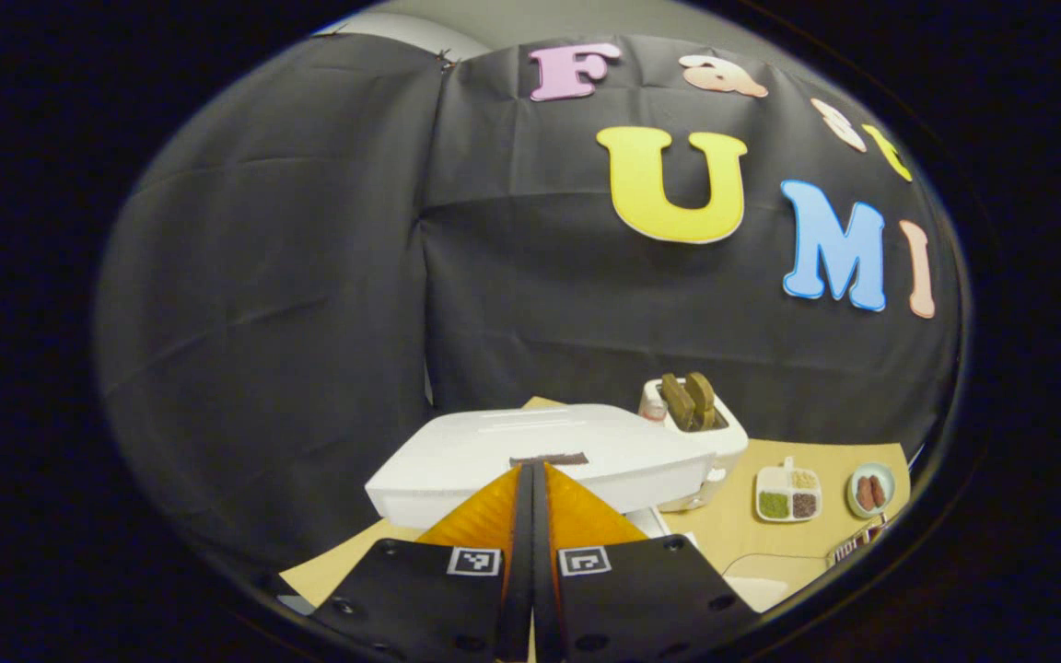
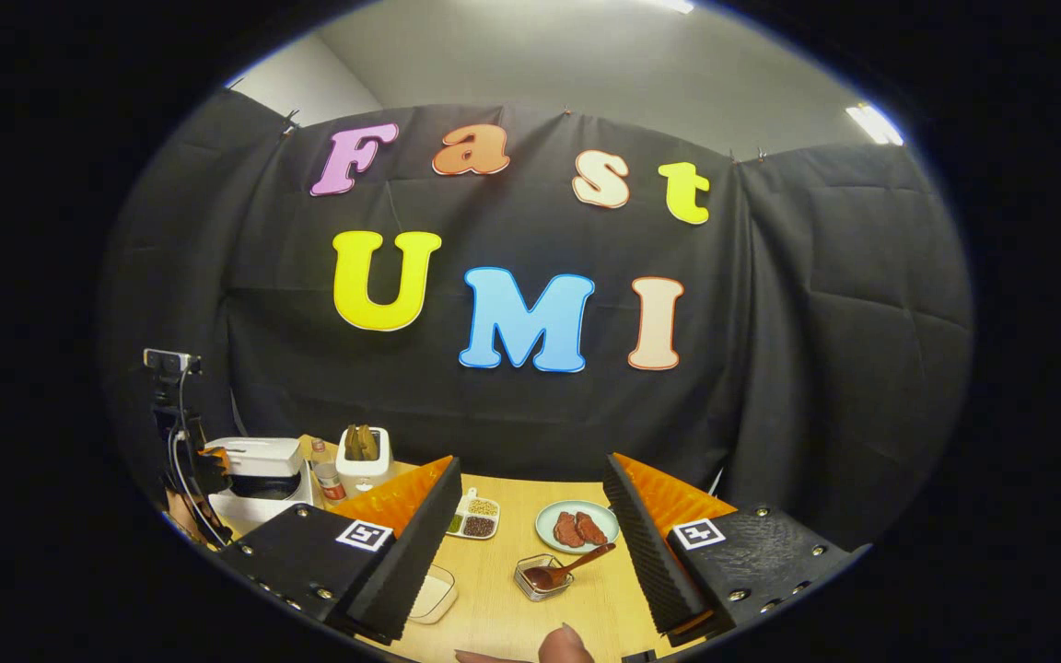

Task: Close the left gripper, press the button to open the rice cooker; take a wooden spoon from the chopstick holder with the right hand, scoop a spoonful of rice and pour it into the rice cooker, then put the wooden spoon back into the chopstick holder.

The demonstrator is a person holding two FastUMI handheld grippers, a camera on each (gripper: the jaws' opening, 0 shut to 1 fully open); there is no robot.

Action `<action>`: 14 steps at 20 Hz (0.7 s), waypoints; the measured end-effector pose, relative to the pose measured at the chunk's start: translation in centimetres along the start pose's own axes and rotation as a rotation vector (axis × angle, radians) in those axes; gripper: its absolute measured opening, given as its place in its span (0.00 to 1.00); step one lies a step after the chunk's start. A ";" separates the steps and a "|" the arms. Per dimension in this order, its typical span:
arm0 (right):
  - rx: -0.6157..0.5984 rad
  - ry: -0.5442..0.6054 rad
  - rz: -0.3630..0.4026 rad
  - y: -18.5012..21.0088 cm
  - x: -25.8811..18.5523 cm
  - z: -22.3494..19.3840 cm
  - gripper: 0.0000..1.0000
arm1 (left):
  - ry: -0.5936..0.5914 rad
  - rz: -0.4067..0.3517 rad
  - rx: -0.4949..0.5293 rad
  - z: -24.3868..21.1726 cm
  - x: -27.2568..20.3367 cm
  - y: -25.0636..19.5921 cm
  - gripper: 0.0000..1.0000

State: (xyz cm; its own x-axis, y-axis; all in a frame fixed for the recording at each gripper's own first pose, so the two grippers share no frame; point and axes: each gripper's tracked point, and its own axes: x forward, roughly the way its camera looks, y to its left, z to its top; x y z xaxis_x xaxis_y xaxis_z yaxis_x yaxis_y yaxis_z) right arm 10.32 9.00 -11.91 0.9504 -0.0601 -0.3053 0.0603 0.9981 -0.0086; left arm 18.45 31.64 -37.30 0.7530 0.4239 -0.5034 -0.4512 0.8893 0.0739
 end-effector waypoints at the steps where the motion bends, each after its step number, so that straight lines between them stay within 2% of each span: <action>1: 0.008 -0.001 0.000 -0.8 0.2 -0.3 0.95 | 0.000 -0.005 -0.031 0.0 -0.6 0.2 0.09; 4: 0.023 -0.012 0.012 -3.0 1.1 -0.7 0.95 | 0.006 0.013 -0.054 0.1 -2.4 0.5 0.09; 7: 0.021 -0.020 0.047 -5.0 2.9 -2.1 0.95 | -0.031 0.036 -0.078 1.3 -6.1 0.8 0.09; 12: 0.089 -0.003 0.154 -8.0 7.7 -6.6 0.95 | -0.089 0.088 -0.112 2.5 -14.8 0.7 0.07; 14: 0.112 0.004 0.183 -9.2 9.9 -9.1 0.95 | -0.109 0.114 -0.109 2.6 -18.3 0.6 0.10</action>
State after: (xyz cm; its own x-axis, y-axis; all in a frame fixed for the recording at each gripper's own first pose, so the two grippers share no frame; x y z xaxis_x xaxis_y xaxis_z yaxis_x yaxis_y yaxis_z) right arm 16.45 -0.65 -23.51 0.9475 0.1221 -0.2954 -0.0793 0.9850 0.1530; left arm 5.65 24.93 -25.77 0.7388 0.5420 -0.4005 -0.5812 0.8132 0.0285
